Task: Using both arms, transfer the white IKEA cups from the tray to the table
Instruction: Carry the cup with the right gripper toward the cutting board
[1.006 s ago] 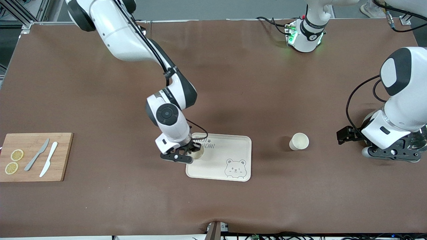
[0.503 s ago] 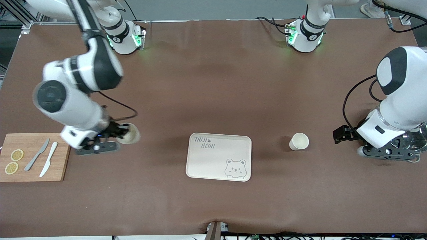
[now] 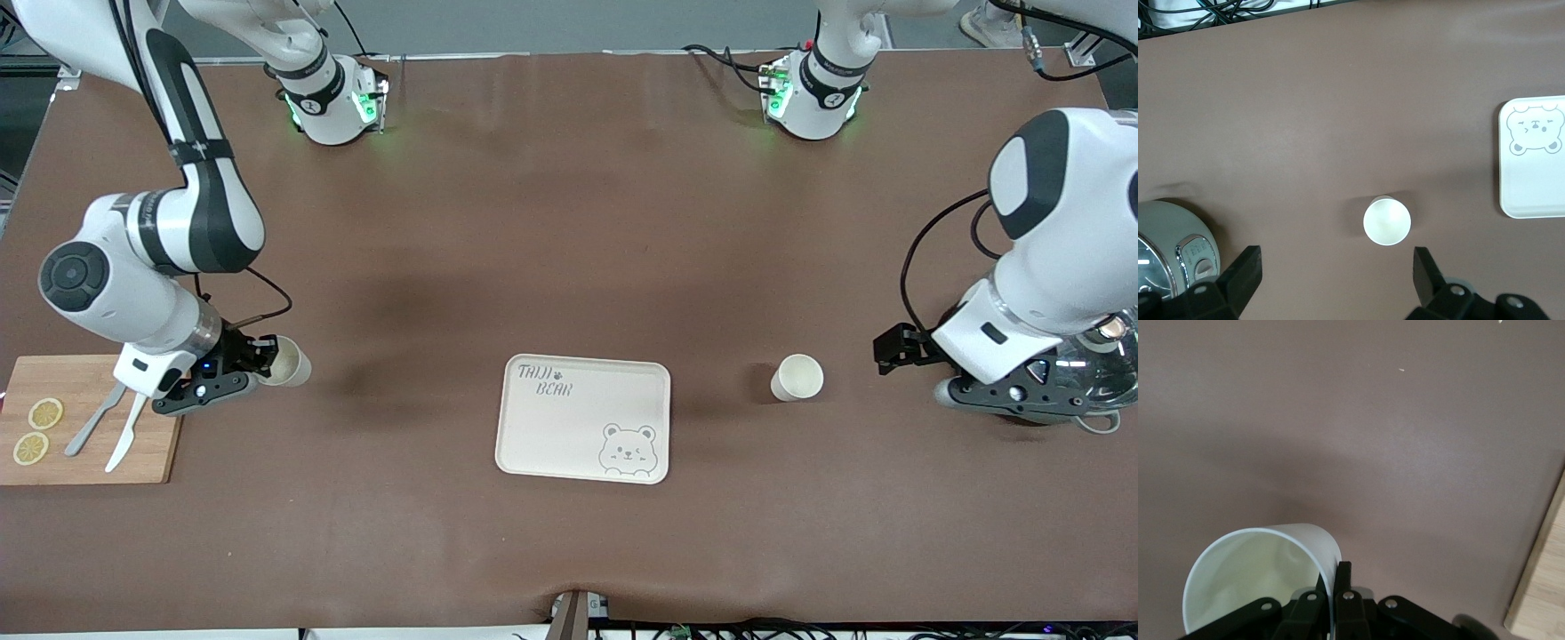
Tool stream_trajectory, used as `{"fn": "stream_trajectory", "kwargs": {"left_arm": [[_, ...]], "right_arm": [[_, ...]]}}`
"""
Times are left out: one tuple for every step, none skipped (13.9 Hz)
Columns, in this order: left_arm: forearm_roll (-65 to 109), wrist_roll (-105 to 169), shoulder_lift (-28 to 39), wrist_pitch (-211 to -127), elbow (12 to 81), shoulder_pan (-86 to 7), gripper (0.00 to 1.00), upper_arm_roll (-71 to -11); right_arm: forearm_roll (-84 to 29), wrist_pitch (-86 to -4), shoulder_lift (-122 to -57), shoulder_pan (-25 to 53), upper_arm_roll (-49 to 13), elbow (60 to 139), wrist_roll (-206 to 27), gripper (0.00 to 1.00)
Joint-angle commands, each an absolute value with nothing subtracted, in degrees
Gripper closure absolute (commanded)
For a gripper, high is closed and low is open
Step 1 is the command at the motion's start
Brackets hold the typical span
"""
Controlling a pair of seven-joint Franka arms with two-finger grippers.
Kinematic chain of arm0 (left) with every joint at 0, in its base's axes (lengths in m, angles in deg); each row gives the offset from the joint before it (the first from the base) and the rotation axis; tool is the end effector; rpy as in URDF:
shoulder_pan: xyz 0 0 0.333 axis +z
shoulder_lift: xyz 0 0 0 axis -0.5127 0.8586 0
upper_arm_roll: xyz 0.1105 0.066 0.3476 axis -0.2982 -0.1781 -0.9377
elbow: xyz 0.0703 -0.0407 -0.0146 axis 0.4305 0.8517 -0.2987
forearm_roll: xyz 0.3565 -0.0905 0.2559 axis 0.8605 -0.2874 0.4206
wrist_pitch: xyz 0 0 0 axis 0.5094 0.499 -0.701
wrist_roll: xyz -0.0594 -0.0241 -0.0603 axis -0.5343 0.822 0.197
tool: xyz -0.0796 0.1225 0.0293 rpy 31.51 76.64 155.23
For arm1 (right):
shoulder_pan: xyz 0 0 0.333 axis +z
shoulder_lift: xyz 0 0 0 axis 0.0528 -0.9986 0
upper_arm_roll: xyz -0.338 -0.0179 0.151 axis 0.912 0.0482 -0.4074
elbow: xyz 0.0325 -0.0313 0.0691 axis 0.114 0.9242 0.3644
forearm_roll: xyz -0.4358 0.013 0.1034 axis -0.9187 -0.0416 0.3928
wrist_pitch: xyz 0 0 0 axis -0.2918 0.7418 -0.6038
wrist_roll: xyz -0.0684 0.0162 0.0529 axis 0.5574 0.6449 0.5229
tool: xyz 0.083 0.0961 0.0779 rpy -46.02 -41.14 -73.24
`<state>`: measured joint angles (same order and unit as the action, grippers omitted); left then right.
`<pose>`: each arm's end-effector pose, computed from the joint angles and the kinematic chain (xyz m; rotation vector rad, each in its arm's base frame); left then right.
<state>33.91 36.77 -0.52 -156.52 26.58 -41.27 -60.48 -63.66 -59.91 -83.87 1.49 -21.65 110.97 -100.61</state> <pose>0.7422 -0.1177 0.5213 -3.0891 0.2175 -0.1371 0.6844 0.0332 0.3101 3.0955 0.4990 0.0693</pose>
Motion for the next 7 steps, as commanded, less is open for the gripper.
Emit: {"fn": "stream_trajectory", "kwargs": {"left_arm": [[35.51, 36.11, -1.17, -155.80, 26.93, -41.39, 0.00, -60.26], [34.99, 36.46, -1.08, -155.80, 26.93, -41.39, 0.00, -60.18], [34.81, 36.55, -0.99, -155.80, 26.93, -41.48, 0.00, -60.18], [34.63, 36.38, -0.82, -155.63, 26.93, -41.48, 0.00, -59.92], [33.59, 36.20, -0.64, -155.54, 27.02, -41.39, 0.00, -59.48], [32.18, 36.20, -0.64, -155.37, 27.02, -41.13, 0.00, -59.47], [31.74, 36.11, -0.64, -155.36, 27.02, -40.95, 0.00, -59.47]], "right_arm": [[-63.15, -66.65, -83.97, -0.03, -22.82, 115.42, -103.47, 1.00], [-63.15, -68.24, -85.46, -1.17, -22.82, 115.60, -104.87, 1.00], [-63.07, -70.26, -86.69, -1.79, -22.82, 115.60, -106.19, 1.00], [-62.81, -71.67, -87.66, -2.06, -22.82, 115.60, -106.81, 1.00], [-62.72, -72.21, -88.54, -2.15, -22.82, 115.60, -107.43, 1.00], [-62.72, -73.34, -89.16, -2.15, -22.82, 115.60, -107.52, 1.00], [-62.72, -74.75, -89.95, -2.23, -22.82, 115.69, -107.70, 1.00]]}}
